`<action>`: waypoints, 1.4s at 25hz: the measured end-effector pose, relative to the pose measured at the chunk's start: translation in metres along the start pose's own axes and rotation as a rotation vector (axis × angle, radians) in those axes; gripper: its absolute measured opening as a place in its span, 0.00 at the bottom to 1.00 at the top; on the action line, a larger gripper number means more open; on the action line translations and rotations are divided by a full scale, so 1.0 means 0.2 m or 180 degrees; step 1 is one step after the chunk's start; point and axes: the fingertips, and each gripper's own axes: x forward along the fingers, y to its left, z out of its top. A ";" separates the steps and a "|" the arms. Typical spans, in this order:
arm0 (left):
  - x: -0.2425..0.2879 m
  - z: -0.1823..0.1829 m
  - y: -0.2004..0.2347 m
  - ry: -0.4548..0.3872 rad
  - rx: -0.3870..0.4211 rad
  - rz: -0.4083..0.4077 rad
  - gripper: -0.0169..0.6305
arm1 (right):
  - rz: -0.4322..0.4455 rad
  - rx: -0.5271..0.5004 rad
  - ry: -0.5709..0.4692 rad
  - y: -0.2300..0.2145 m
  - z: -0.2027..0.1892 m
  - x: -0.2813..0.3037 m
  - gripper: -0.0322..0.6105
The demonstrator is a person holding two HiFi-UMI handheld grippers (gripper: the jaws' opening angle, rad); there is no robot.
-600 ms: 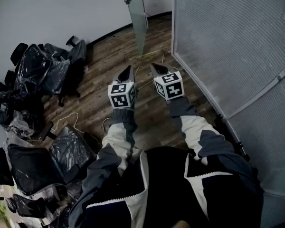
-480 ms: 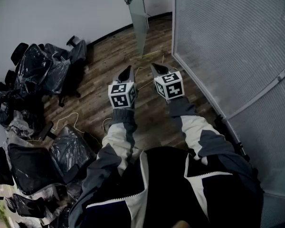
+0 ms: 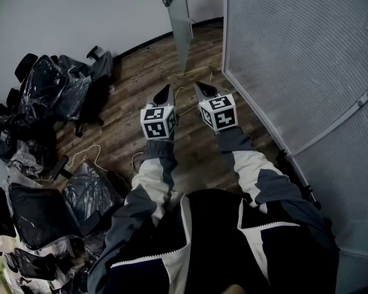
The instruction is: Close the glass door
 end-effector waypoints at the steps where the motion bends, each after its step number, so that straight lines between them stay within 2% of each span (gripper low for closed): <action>1: 0.00 0.00 0.00 0.0005 -0.0007 -0.0004 0.03 | 0.0004 -0.0008 0.0003 0.01 -0.01 0.00 0.06; 13: 0.00 -0.01 -0.01 0.0004 0.0041 -0.0008 0.03 | 0.0050 0.0046 0.0047 0.01 -0.04 -0.01 0.06; 19: -0.02 -0.02 0.07 0.0032 0.0078 0.0060 0.03 | 0.0143 0.0097 -0.0012 0.04 -0.03 0.04 0.06; 24: 0.02 -0.06 0.23 0.0101 0.0090 0.0095 0.03 | 0.0251 0.0033 0.0017 0.12 -0.03 0.21 0.06; 29: 0.11 -0.04 0.46 0.0044 0.0032 0.0107 0.03 | 0.0247 0.0007 0.0040 0.14 0.01 0.41 0.06; 35: 0.32 -0.01 0.76 0.0059 0.0023 -0.0075 0.03 | 0.0200 0.0044 0.0054 0.15 0.10 0.78 0.06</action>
